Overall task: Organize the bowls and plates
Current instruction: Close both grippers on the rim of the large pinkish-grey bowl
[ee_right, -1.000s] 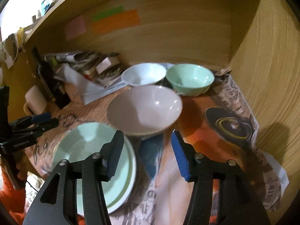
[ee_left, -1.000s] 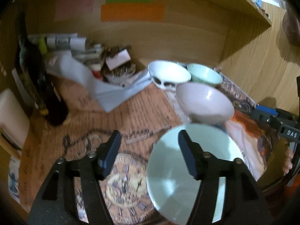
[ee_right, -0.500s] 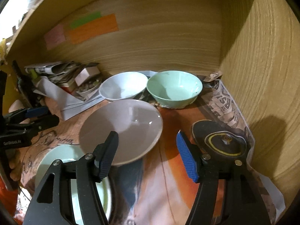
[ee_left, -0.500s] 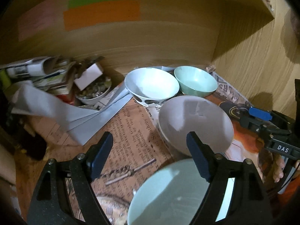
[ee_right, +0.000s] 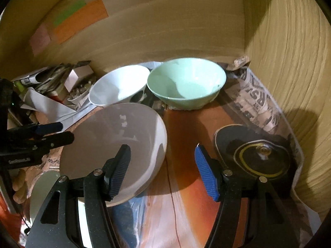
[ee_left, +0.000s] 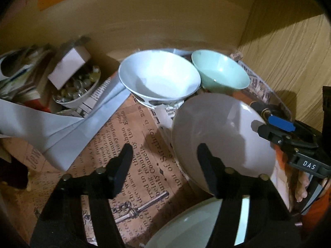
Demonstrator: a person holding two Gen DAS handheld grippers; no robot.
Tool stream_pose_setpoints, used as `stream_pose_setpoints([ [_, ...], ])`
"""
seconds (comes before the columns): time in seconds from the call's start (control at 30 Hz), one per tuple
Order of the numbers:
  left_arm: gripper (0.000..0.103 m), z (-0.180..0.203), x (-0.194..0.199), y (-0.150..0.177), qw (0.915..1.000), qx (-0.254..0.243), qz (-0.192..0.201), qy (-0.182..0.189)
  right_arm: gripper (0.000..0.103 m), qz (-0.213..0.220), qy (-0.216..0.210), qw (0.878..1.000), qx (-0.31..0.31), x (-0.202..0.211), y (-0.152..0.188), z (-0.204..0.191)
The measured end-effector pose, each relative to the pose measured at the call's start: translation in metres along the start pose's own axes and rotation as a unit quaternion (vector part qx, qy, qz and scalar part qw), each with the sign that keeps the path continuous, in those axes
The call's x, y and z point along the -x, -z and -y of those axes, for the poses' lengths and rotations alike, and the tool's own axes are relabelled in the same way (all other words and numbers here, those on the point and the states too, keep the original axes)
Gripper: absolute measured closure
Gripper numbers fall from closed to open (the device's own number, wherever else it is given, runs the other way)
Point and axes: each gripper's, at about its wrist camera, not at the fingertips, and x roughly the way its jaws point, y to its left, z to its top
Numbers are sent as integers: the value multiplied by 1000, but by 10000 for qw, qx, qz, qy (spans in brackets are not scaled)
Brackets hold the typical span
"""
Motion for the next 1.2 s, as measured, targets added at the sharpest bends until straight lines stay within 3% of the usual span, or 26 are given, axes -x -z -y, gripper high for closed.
stream_pose_setpoints([
  [0.2, 52, 2, -16, 0, 9996, -63, -232, 124, 44, -211, -137, 9996, -131, -10, 2, 2],
  [0.57, 85, 13, -26, -2, 9982, -253, -378, 400, 80, -418, -362, 9985, -27, -17, 4, -9],
  [0.73, 84, 19, -26, -1, 9986, -361, -332, 178, 80, -402, -296, 9987, -46, -16, 4, -10],
  [1.2, 84, 26, 2, 7, 9992, -305, -33, 252, 80, 11, -320, 9994, -137, 16, -3, -15],
])
